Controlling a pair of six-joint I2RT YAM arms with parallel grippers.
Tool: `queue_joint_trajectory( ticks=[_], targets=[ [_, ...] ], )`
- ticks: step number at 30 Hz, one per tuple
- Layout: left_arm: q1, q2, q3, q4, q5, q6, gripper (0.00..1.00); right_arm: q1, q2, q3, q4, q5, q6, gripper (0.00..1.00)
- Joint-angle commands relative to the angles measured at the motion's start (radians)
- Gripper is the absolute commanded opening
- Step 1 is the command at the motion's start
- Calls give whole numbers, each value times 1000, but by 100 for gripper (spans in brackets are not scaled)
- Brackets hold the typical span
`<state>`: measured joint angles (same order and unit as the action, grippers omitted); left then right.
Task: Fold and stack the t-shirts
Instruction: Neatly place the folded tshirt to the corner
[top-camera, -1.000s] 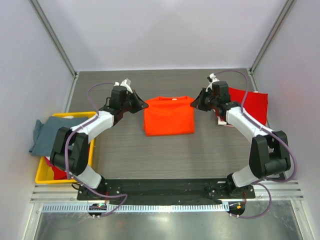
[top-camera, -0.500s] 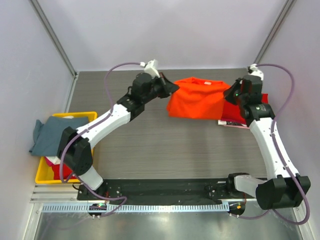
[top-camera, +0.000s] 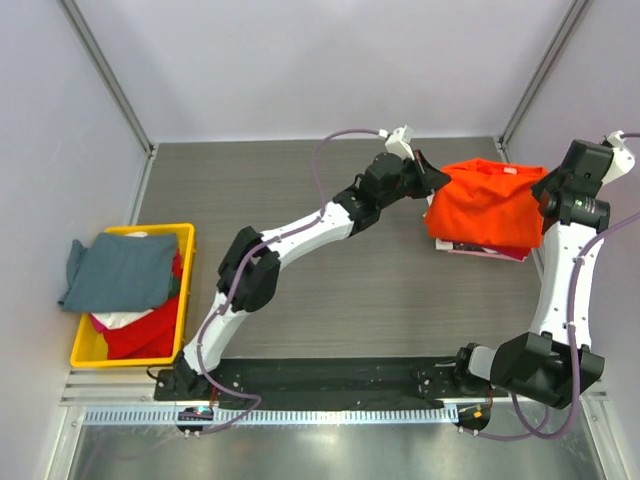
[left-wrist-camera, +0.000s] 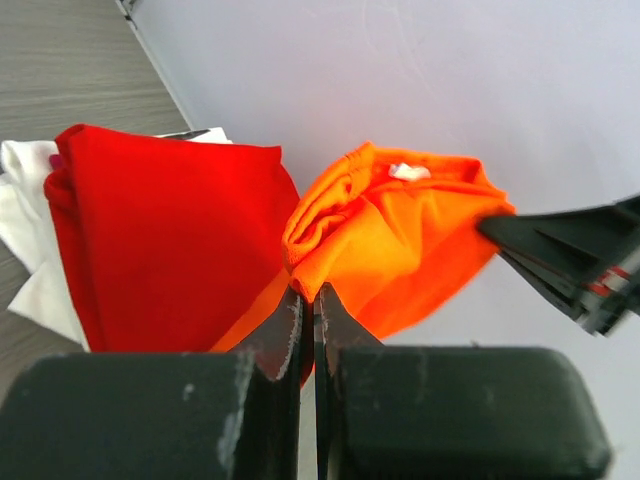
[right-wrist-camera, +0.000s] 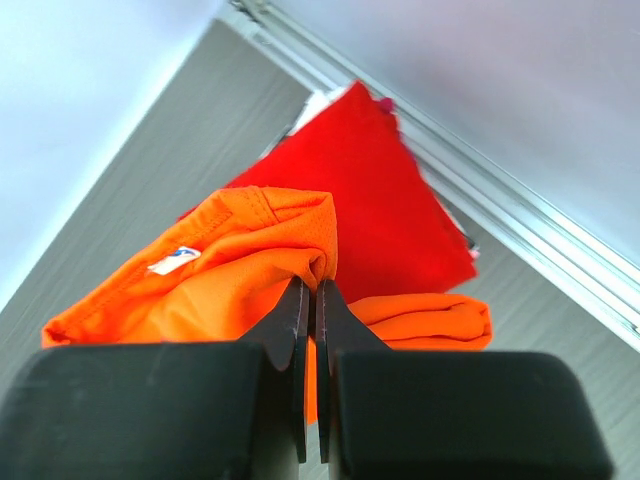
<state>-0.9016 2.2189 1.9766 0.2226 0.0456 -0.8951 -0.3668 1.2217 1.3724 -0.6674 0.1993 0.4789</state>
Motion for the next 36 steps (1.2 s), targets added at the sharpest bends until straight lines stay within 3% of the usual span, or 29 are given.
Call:
queue_joint_trajectory(
  ticks=[1, 11, 18, 21, 22, 24, 30, 31, 32, 33, 34, 35, 36],
  targets=[
    [1, 85, 142, 75, -18, -71, 0, -49, 25, 54, -3, -3, 20, 1],
    [9, 393, 508, 98, -84, -148, 0, -127, 133, 1, 103, -12, 36, 1],
    [32, 479, 554, 175, -150, -166, 0, -141, 268, 24, 189, -35, 66, 1],
    [32, 570, 663, 173, -202, -180, 0, -147, 321, 28, 222, -38, 89, 1],
    [30, 588, 677, 202, -222, -192, 2, -147, 335, 30, 233, -38, 93, 1],
    [29, 628, 683, 228, -283, -209, 19, -147, 387, 34, 259, -29, 102, 1],
    [27, 663, 696, 248, -300, -188, 31, -158, 542, 137, 269, -17, 109, 2],
    [27, 663, 694, 245, -308, -180, 50, -158, 555, 163, 267, -17, 110, 9],
    [26, 657, 693, 238, -319, -176, 61, -158, 565, 174, 266, -11, 110, 36],
    [29, 651, 688, 233, -320, -165, 70, -158, 573, 180, 265, -3, 116, 48],
    [30, 639, 668, 235, -319, -156, 88, -158, 573, 182, 267, 8, 119, 61],
    [35, 625, 656, 236, -313, -140, 89, -158, 572, 183, 270, 18, 118, 74],
    [46, 592, 639, 241, -293, -137, 89, -158, 572, 188, 269, 17, 109, 76]
  ],
)
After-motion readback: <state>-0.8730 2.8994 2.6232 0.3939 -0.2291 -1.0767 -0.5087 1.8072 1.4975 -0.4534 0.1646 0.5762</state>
